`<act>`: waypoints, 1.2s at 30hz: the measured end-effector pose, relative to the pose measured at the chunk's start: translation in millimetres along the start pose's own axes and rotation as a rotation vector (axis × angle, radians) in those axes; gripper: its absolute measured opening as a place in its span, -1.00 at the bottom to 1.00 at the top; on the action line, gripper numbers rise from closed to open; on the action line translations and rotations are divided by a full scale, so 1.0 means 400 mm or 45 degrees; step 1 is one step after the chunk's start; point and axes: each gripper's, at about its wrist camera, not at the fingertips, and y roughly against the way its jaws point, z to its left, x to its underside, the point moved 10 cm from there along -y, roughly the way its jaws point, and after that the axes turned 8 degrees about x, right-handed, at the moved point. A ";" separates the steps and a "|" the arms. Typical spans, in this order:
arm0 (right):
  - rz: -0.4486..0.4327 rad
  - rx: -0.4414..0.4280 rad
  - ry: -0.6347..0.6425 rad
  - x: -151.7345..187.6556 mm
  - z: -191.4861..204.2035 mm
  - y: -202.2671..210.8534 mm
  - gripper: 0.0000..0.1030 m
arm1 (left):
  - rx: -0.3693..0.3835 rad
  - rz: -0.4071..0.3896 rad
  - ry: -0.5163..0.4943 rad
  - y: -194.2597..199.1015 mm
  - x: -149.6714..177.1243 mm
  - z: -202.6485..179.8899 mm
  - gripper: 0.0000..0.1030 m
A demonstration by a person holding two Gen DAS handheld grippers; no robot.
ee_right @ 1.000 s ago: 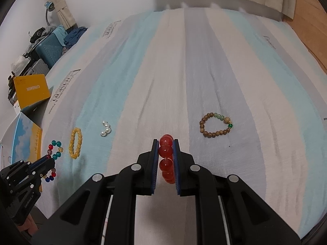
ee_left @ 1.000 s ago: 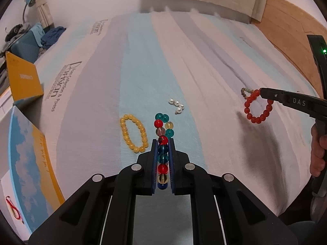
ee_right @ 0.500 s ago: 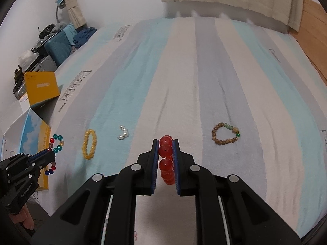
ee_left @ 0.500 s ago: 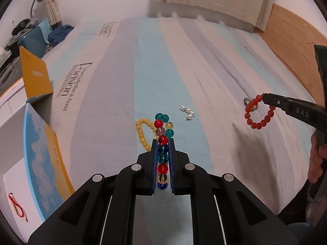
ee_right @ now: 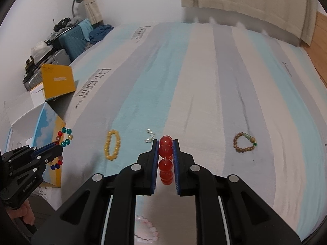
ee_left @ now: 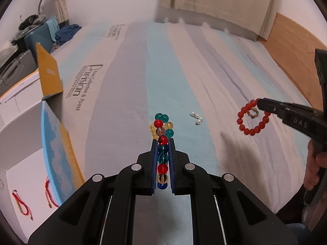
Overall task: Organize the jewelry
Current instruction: 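Carry the multicolour glass bracelet in the left tool while the right carries the red beaded bracelet over the box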
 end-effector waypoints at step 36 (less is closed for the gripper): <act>-0.075 -0.150 0.247 -0.069 0.504 0.141 -0.76 | -0.093 -0.090 0.157 0.268 0.041 0.292 -0.83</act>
